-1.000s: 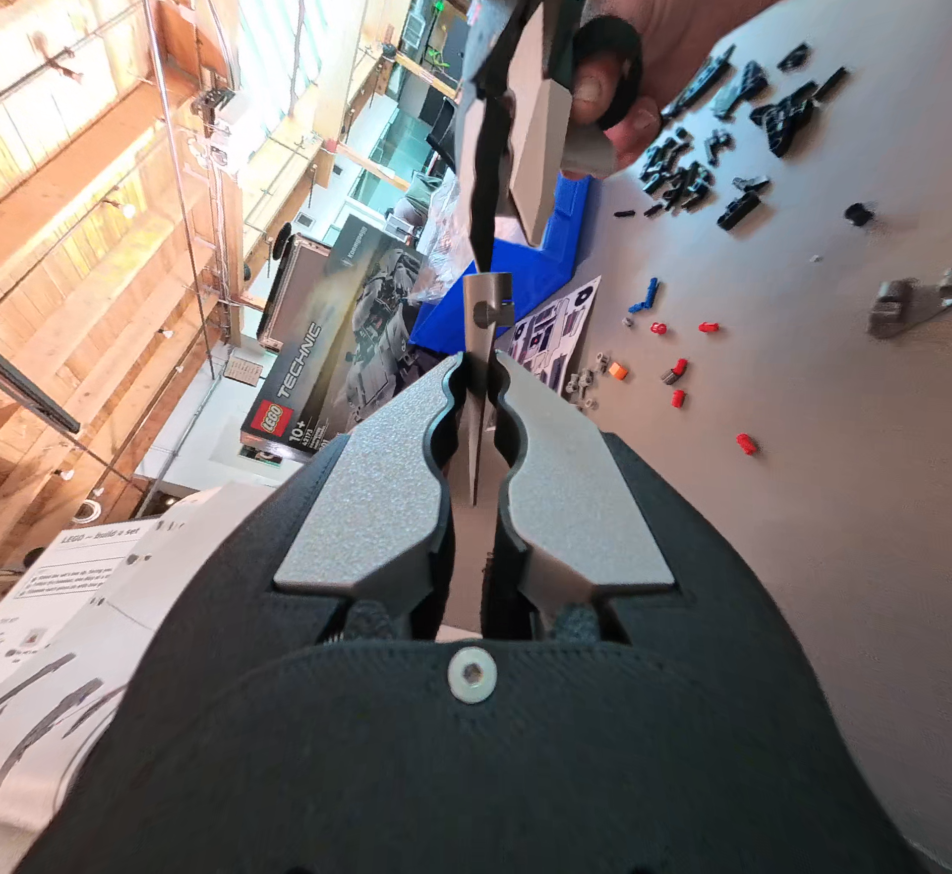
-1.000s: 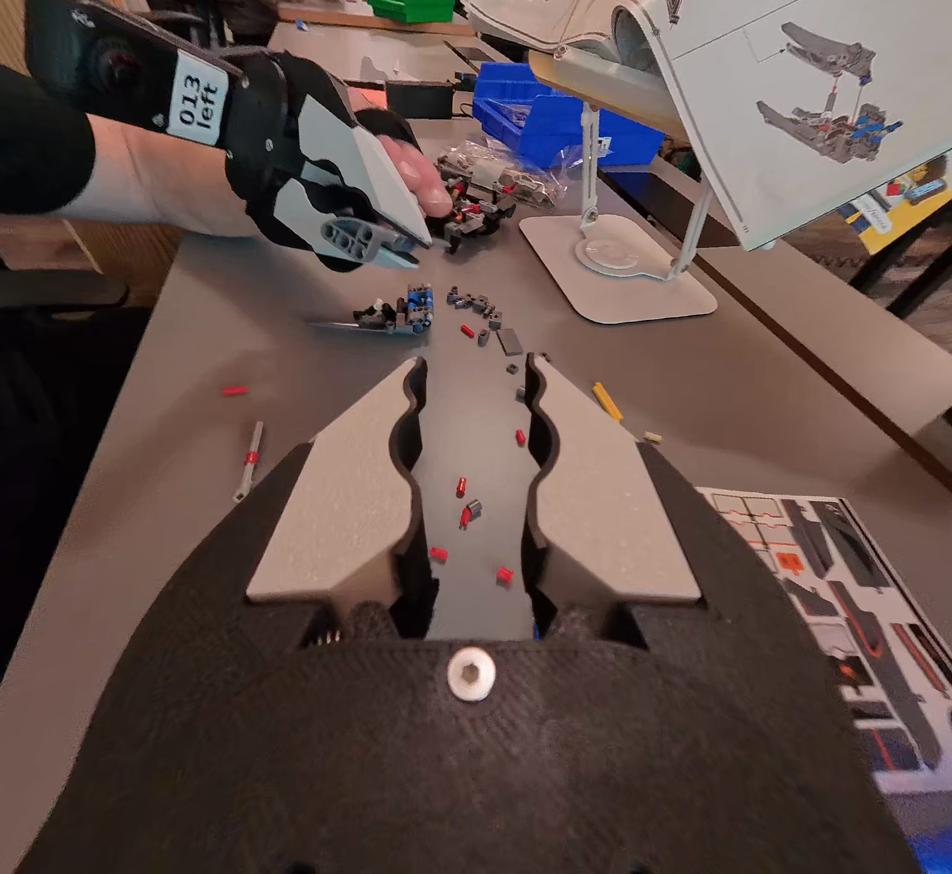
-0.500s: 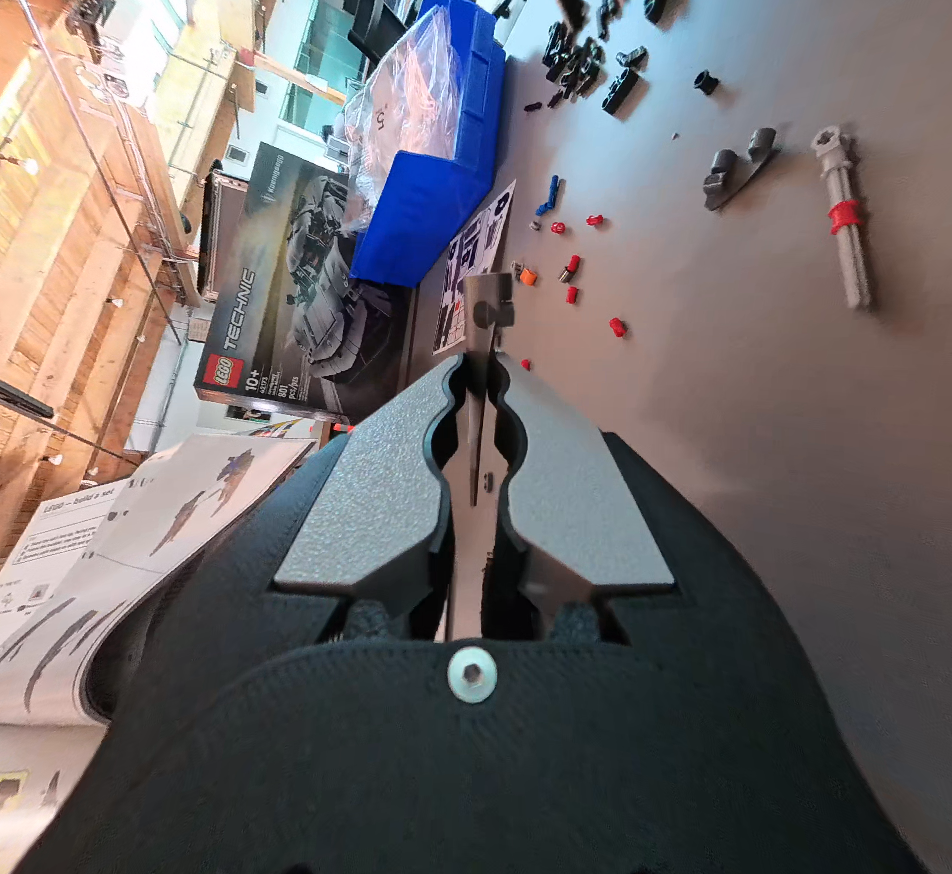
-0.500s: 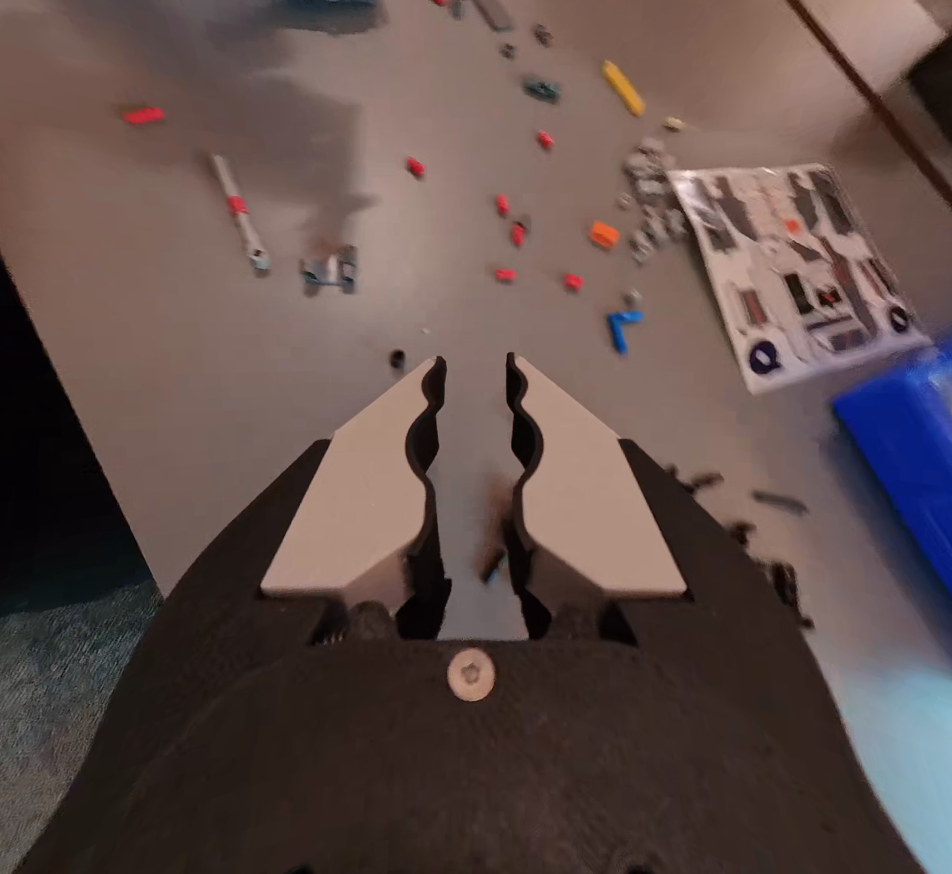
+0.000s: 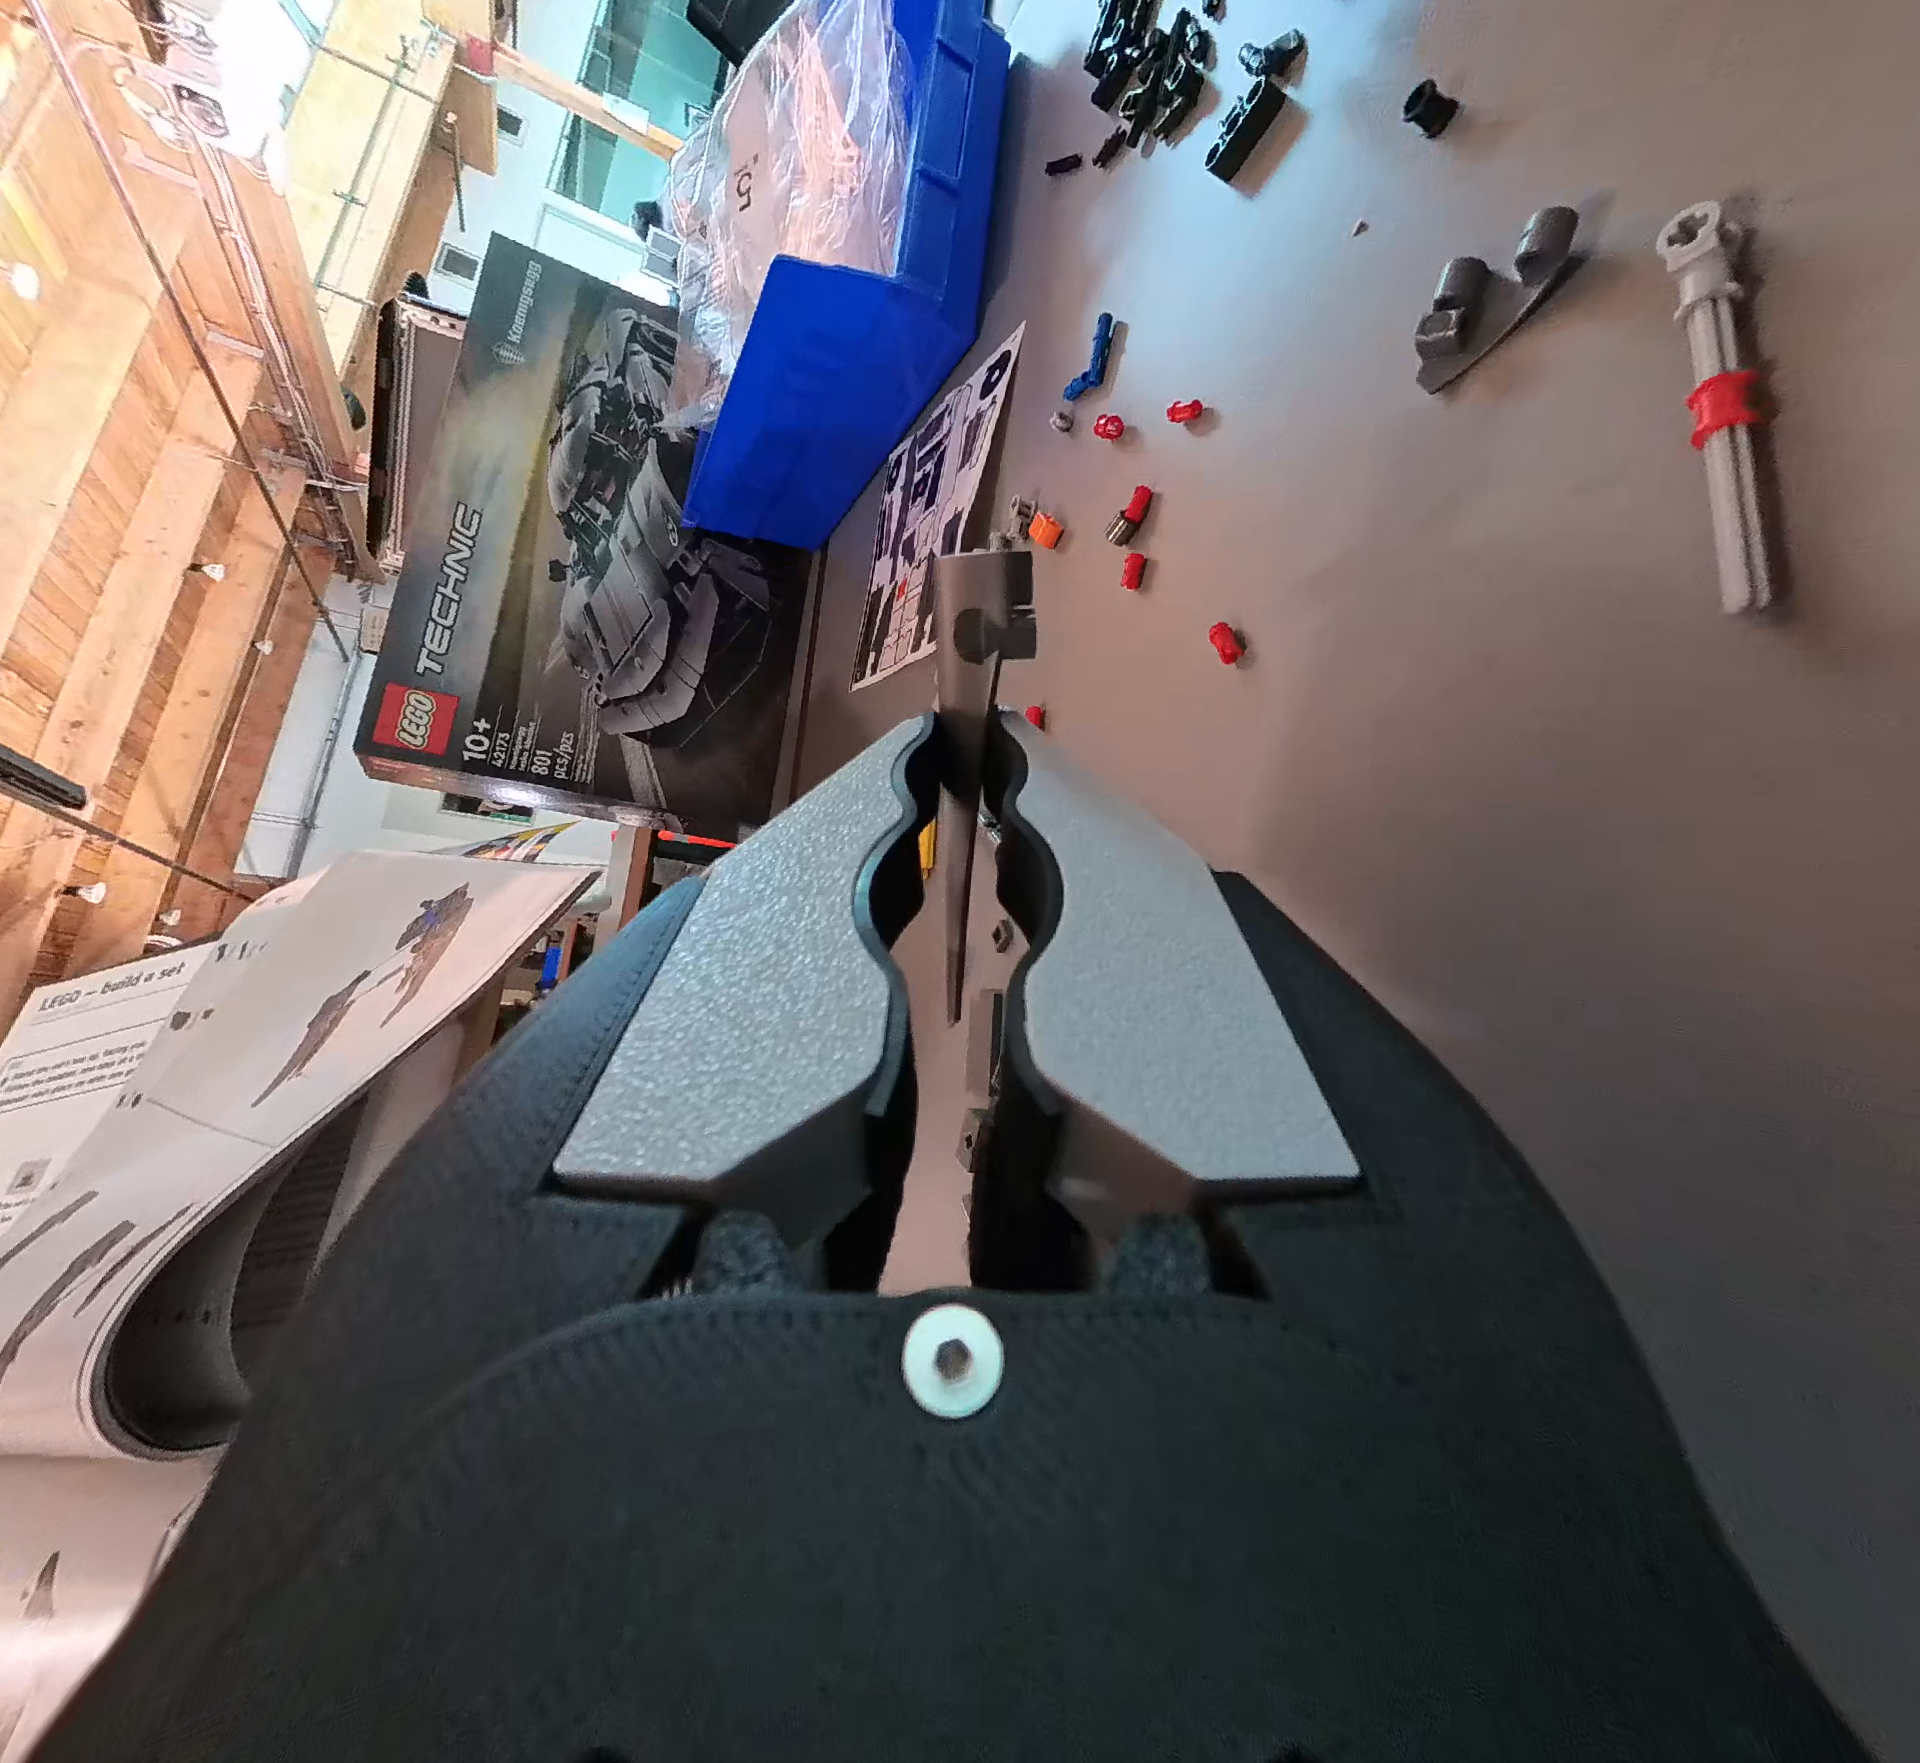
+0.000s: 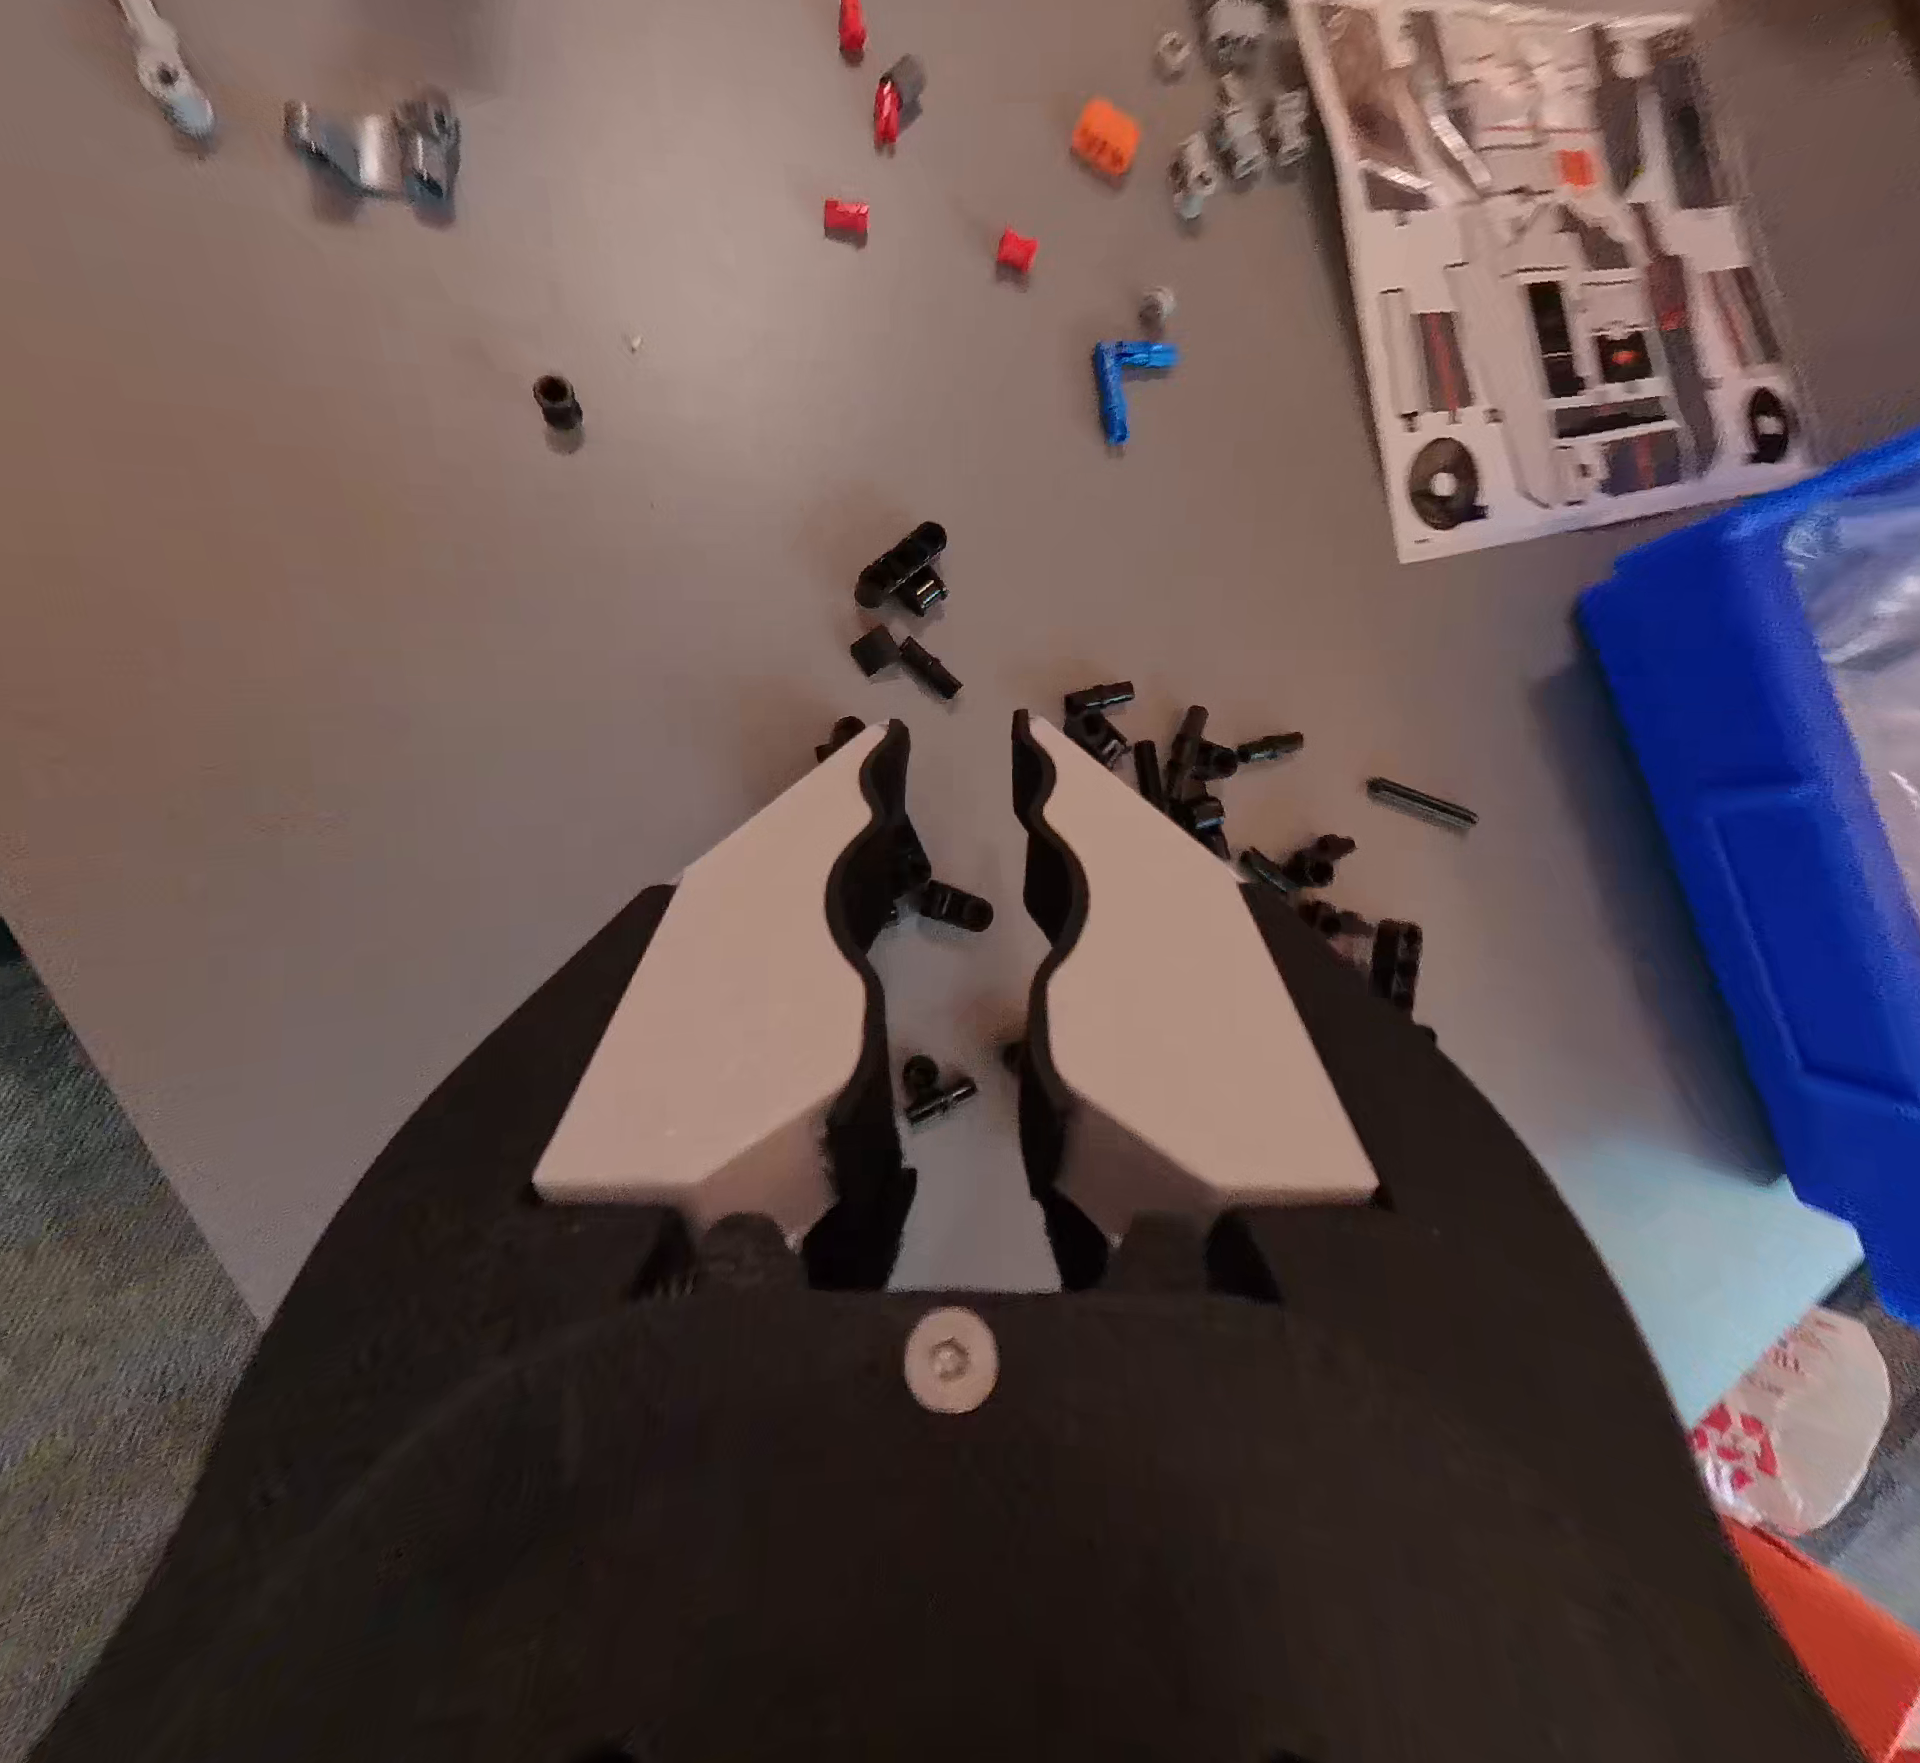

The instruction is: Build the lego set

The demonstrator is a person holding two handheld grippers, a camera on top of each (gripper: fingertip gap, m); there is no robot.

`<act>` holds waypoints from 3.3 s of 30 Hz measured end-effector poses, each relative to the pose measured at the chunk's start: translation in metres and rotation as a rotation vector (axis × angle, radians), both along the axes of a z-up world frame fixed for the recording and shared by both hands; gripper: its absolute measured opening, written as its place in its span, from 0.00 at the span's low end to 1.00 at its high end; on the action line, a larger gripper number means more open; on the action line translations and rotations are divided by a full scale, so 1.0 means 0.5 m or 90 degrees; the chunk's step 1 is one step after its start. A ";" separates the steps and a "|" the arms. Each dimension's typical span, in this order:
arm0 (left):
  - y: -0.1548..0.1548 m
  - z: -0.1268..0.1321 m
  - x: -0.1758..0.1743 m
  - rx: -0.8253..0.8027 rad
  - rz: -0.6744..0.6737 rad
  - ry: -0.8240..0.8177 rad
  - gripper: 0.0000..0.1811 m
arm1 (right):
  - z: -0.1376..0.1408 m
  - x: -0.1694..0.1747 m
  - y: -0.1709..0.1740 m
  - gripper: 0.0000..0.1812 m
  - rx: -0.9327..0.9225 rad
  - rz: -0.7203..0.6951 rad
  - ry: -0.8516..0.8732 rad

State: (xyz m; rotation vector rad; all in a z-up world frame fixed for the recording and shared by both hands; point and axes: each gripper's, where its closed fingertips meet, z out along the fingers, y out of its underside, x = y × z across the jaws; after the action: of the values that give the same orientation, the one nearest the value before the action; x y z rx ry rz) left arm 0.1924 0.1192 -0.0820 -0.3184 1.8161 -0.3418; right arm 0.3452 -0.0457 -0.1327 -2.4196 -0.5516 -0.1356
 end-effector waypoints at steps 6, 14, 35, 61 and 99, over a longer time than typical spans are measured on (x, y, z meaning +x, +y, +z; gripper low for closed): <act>-0.003 -0.008 0.004 0.009 -0.004 0.007 0.02 | -0.027 0.008 0.021 0.07 -0.034 0.099 0.051; -0.005 -0.013 0.012 0.011 -0.008 0.017 0.02 | -0.048 -0.008 0.027 0.04 -0.062 0.159 0.108; -0.021 -0.127 0.018 0.180 0.009 0.203 0.11 | 0.032 -0.115 0.088 0.00 0.059 0.172 0.097; -0.078 0.007 0.025 0.164 -0.078 0.010 0.18 | 0.088 -0.285 0.255 0.00 0.048 0.270 0.276; -0.107 0.150 0.003 0.111 -0.085 -0.244 0.01 | 0.256 -0.324 0.235 0.01 0.293 0.266 0.624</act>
State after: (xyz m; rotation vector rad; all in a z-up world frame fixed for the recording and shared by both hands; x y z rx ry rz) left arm 0.1941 0.0658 -0.0070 -0.0055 1.4790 -0.3110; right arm 0.1832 0.0716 -0.0048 -1.5990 -0.4621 0.9394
